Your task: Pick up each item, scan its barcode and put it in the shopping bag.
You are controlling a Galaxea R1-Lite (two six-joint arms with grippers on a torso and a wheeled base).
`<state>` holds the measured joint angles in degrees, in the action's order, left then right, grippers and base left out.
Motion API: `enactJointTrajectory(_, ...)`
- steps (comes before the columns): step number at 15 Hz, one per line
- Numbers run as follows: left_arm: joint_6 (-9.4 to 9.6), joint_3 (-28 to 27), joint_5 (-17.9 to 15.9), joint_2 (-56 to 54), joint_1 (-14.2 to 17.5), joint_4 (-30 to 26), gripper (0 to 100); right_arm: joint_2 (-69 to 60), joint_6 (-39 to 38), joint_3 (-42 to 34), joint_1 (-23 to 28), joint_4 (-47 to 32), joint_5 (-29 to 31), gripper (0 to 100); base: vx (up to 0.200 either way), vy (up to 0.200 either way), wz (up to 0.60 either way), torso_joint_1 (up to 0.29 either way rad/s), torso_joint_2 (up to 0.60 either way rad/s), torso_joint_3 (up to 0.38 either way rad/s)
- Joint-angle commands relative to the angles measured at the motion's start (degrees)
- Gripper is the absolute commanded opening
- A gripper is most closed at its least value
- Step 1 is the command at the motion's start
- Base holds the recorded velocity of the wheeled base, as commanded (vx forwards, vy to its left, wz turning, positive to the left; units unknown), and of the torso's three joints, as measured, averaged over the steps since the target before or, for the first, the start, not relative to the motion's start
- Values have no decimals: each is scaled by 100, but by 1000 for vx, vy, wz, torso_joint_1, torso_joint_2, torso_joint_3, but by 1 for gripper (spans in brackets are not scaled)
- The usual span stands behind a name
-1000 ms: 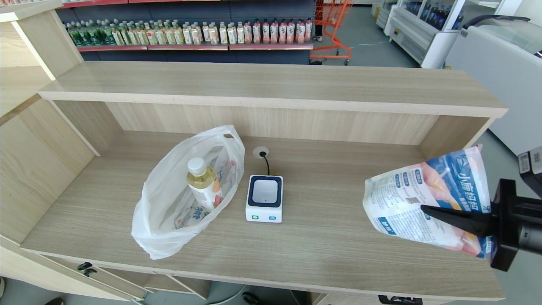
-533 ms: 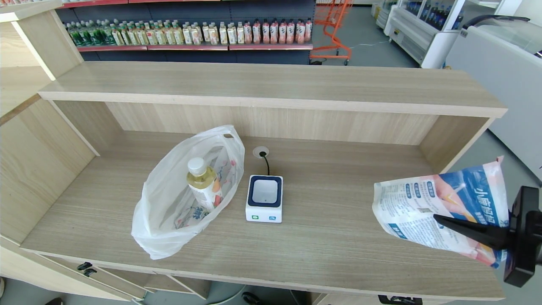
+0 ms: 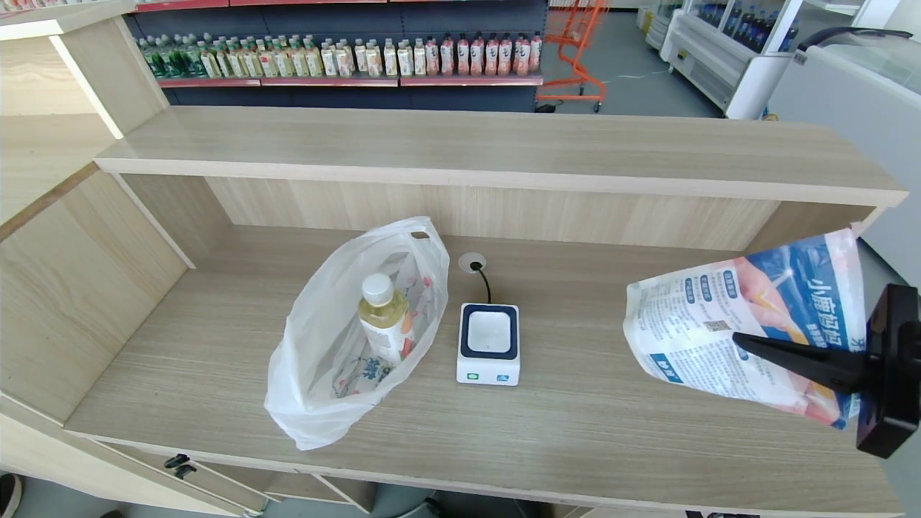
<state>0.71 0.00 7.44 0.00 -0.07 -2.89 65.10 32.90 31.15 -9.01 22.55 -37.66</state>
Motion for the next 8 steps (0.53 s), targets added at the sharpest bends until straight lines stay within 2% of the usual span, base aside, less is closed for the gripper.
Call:
enactJointTrajectory(1, 8, 0, 3, 9, -1, -1, 100, 381, -47, 295, -13, -5, -14, 0, 0, 200, 0, 2, 7, 12)
enactJointTrajectory(6, 8, 0, 3, 9, -1, -1, 100, 961, -65, 524, -13, 12, -40, 0, 0, 200, 0, 0, 2, 6)
enactJointTrajectory(8, 8, 0, 3, 9, -1, -1, 100, 1163, -65, 533, -13, 30, -49, 0, 0, 0, 0, 0, 0, 0)
